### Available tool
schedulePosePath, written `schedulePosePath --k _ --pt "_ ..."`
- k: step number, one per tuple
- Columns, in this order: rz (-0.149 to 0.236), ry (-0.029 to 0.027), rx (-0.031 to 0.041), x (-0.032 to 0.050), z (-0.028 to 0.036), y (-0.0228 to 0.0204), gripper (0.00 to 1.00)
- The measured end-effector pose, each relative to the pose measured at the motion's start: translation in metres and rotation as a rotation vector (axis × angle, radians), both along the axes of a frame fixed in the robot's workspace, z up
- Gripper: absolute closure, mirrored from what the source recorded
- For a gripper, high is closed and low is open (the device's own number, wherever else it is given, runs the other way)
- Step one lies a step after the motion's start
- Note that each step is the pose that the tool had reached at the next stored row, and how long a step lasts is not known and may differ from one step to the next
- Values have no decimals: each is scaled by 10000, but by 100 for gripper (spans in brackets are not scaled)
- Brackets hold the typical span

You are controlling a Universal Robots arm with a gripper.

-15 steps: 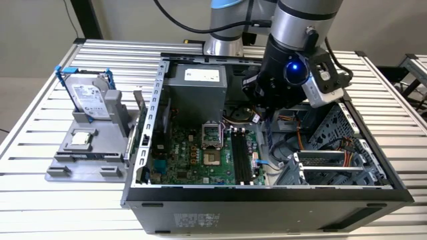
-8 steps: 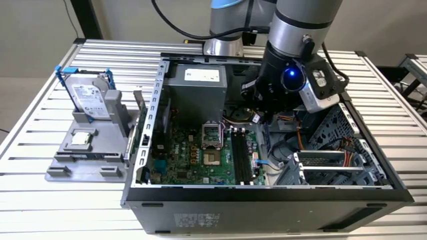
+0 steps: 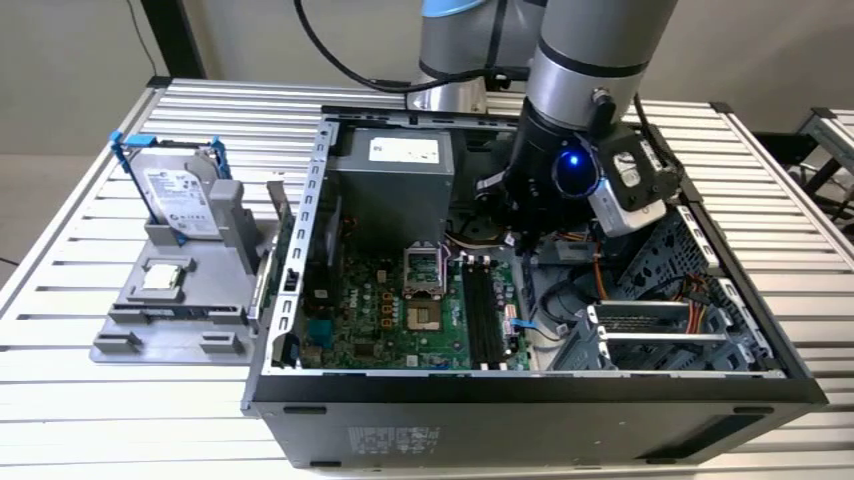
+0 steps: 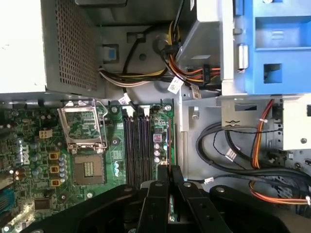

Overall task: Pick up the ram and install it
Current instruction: 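Insert the ram into the slot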

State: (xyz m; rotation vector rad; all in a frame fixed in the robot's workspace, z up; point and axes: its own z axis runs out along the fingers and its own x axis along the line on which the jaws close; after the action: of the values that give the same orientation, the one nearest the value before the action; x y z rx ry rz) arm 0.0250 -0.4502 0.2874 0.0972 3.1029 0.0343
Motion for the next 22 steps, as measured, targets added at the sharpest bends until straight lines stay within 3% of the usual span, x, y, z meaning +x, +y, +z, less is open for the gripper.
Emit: schedulePosePath --k 22 --pt "282 -3 -7 -50 -401 1 100"
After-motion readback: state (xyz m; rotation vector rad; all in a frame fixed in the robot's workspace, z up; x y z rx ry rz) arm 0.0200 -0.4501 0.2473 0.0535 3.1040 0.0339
